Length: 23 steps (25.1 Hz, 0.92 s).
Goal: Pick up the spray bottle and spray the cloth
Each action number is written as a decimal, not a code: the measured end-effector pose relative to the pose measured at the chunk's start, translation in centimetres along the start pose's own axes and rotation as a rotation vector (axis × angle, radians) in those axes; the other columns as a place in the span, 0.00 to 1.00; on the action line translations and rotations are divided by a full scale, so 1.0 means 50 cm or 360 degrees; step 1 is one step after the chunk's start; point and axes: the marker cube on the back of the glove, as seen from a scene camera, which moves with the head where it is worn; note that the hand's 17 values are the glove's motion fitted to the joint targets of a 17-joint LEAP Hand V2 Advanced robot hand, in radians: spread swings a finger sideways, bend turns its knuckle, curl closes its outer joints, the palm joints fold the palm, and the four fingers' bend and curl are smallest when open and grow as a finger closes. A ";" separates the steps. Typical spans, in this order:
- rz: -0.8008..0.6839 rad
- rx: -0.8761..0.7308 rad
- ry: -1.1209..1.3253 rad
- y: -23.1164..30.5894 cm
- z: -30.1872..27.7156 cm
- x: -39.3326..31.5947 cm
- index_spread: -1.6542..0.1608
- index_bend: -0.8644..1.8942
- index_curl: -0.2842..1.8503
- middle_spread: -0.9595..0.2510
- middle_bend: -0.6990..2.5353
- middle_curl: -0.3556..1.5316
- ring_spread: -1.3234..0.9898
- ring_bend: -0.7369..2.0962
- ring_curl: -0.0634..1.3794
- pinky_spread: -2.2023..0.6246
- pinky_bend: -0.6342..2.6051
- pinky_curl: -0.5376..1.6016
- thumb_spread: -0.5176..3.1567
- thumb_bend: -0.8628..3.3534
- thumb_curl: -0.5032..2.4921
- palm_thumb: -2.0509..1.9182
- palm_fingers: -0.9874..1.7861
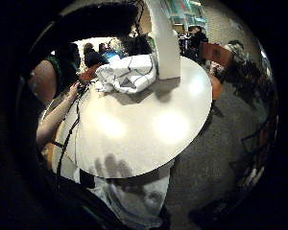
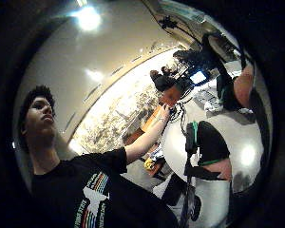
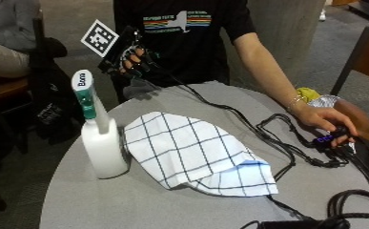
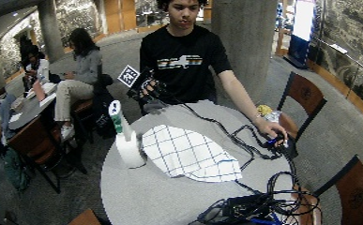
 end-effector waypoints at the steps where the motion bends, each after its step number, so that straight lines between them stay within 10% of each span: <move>1: -0.0005 -0.0009 -0.0002 0.003 -0.001 0.001 0.80 0.38 0.33 0.74 0.30 0.39 0.53 0.35 0.29 0.79 0.28 0.39 0.41 0.22 0.32 0.73 0.76; 11: 0.0277 0.0136 -0.0120 -0.091 -0.065 0.141 0.79 0.37 0.33 0.74 0.30 0.40 0.53 0.35 0.30 0.79 0.28 0.39 0.41 0.20 0.32 0.73 0.76; 23: 0.0598 -0.0112 -0.0526 -0.261 -0.039 0.287 0.71 0.30 0.22 0.77 0.29 0.40 0.58 0.38 0.31 0.83 0.37 0.43 0.40 0.19 0.30 0.68 0.53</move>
